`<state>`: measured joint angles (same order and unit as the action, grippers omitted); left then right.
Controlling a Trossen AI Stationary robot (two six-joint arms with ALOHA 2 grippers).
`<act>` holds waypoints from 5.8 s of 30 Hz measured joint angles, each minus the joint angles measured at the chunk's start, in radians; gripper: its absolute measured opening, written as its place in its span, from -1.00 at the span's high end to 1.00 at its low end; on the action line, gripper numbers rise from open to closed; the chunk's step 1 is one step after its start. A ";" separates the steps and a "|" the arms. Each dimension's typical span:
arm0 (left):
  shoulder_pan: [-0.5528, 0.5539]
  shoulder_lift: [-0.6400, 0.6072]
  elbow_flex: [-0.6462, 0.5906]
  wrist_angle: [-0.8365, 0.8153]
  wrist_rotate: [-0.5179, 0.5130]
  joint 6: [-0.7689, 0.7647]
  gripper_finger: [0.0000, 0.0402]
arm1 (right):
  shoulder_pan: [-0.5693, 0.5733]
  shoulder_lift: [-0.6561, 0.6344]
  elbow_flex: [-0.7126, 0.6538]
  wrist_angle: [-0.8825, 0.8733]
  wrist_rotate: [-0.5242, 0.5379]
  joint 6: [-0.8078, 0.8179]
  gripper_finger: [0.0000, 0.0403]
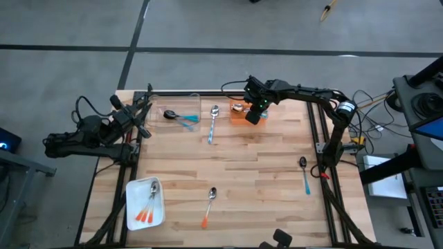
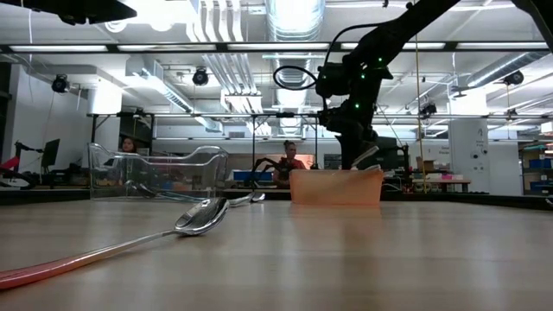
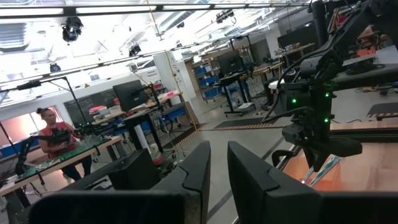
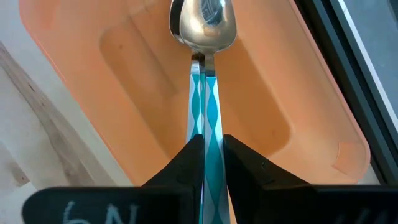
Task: Sort silverware by color (type)
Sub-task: Put the light blue spoon into the orange bin, then put the blue spoon into the transparent bin
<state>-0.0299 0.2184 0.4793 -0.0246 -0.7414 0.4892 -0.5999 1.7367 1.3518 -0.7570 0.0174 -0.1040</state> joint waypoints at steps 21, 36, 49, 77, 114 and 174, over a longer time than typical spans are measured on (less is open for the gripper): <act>0.000 0.000 0.000 -0.001 0.000 0.000 0.82 | 0.000 0.000 0.000 0.001 0.000 0.000 0.74; 0.000 0.000 0.000 -0.001 0.000 0.000 0.82 | 0.000 0.000 0.000 0.000 -0.002 0.008 0.74; 0.000 0.000 0.000 -0.009 0.000 0.000 0.82 | 0.002 0.000 0.000 -0.001 0.000 0.026 0.74; 0.000 0.000 0.000 -0.008 0.000 0.000 0.82 | 0.013 -0.061 0.022 -0.039 0.001 0.155 0.31; 0.000 0.000 0.000 -0.006 0.000 -0.065 0.82 | 0.447 -0.247 0.033 -0.181 -0.231 0.819 0.59; 0.000 0.324 -0.049 0.123 0.260 -0.573 0.82 | 0.916 -0.468 -0.805 -0.200 -0.122 1.524 0.19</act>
<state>-0.0299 0.5423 0.4301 0.0987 -0.4817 -0.0837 0.3164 1.2685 0.5472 -0.9572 -0.1046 1.4204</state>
